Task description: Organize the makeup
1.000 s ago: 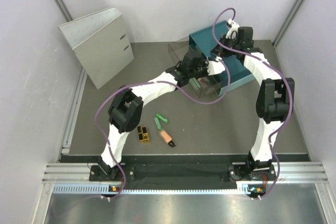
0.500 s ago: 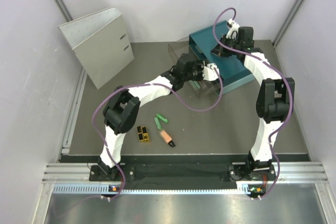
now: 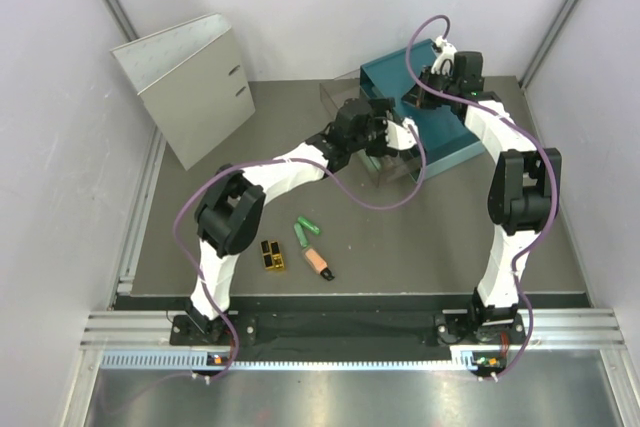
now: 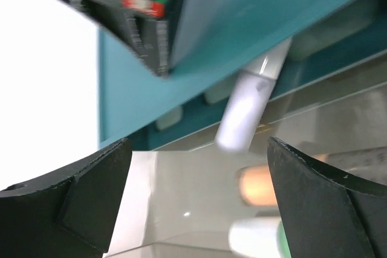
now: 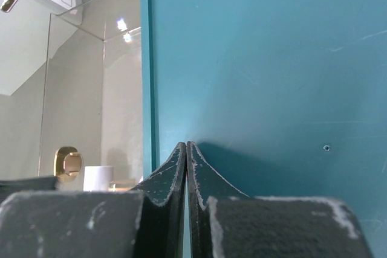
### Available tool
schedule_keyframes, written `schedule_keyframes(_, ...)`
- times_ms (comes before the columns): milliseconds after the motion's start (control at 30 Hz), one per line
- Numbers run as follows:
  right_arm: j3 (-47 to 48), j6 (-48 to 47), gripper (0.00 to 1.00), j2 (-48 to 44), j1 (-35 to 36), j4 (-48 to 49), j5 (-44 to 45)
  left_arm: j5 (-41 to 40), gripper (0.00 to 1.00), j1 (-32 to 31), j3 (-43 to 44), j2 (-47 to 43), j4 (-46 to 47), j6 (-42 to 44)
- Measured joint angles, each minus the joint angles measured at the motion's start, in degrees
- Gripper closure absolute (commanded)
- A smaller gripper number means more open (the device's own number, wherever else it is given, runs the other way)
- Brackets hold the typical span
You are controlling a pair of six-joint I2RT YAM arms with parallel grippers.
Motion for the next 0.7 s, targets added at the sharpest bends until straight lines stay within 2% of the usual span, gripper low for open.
schedule_keyframes(133,-0.3,0.1,1.00,0.0,0.0,0.5,-0.1,-1.5,0.02,0.1,0.2,-2.2,0.1,0.0)
schedule_keyframes(300,-0.4,0.1,1.00,-0.1,0.0,0.6,-0.2,-2.9,0.02,0.4,-0.5,-9.0,0.0,-0.3)
schedule_keyframes(500,-1.1,0.4,1.00,-0.3,0.0,1.6,-0.2,-3.5,0.03,0.9,-8.5,-22.0,-2.4,-1.0)
schedule_keyframes(700,-1.5,0.4,1.00,-0.4,0.0,2.1,-0.5,-0.6,0.05,2.4,-15.4,-29.4,-11.7,-2.8)
